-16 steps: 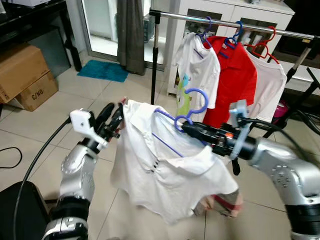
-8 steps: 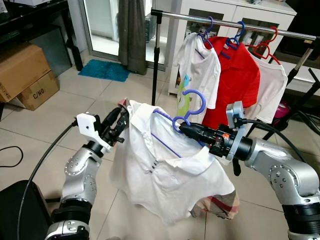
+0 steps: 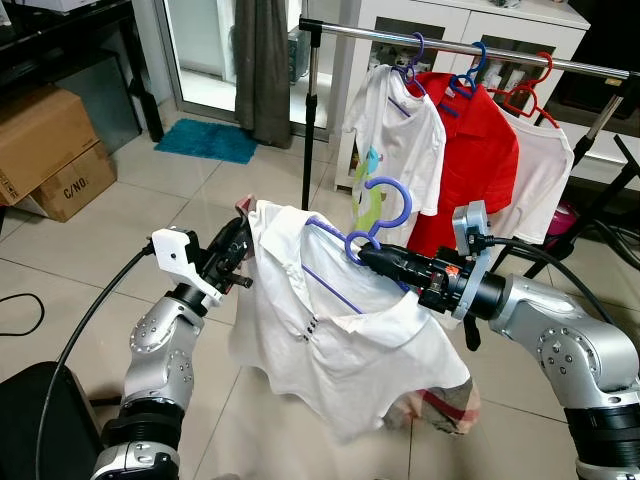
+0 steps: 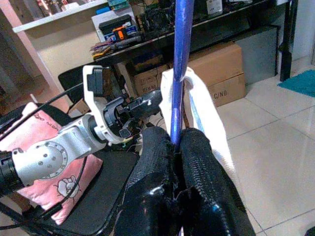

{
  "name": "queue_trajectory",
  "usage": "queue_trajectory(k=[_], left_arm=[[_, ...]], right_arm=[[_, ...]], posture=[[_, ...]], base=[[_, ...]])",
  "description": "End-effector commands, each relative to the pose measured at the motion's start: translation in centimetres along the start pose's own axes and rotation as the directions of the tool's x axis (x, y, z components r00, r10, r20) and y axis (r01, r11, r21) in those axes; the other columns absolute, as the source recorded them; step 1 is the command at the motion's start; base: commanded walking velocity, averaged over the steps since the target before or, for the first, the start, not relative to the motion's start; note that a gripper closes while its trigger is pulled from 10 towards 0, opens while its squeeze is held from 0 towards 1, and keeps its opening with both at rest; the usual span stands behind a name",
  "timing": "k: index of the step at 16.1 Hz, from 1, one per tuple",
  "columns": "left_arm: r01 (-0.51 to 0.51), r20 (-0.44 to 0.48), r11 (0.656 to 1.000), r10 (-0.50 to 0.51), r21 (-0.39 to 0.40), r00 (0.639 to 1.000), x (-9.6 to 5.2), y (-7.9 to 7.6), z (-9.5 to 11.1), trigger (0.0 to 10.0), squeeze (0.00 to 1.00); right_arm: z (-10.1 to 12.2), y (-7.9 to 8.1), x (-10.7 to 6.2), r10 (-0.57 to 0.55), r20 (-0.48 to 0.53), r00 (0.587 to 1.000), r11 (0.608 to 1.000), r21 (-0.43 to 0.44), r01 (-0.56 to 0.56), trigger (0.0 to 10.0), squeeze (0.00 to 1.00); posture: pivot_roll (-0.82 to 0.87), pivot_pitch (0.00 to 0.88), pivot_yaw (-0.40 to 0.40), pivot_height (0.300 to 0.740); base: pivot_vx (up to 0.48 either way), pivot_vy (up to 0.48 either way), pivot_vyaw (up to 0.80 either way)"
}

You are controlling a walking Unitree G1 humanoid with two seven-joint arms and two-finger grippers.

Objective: Hang hanger

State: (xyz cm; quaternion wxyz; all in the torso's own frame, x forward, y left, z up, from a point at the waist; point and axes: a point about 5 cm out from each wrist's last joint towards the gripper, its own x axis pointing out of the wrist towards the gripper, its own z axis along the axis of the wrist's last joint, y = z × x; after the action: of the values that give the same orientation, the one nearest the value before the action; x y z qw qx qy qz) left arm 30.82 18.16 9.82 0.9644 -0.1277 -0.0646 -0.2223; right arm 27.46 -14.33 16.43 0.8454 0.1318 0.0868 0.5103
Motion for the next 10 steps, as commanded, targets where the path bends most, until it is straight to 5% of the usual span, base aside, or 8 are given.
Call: queue_trajectory(k=[1,10], left_arm=[[0.023,-0.023,1.0,-0.023,-0.009,0.999,0.0,-0.2,-0.3,0.0,0.0],[0.073,0.051,0.997,-0.071,-0.04,0.996,-0.1,-0.4,1.0,0.0,0.0]], right_arm=[[1.1,0.0,0.0,0.009,0.01,1.0,0.999,-0.047,-0.008,10.0,0.0],[0.8,-1.1,-0.3,-0.08,-0.02,0.997,0.996,-0.04,0.079,10.0,0.0]], posture=[[-0.17,0.0,-0.052,0.74],[-0.17,0.0,-0.056,0.74]], base=[[0.0,0.0,0.0],[0.0,0.0,0.0]])
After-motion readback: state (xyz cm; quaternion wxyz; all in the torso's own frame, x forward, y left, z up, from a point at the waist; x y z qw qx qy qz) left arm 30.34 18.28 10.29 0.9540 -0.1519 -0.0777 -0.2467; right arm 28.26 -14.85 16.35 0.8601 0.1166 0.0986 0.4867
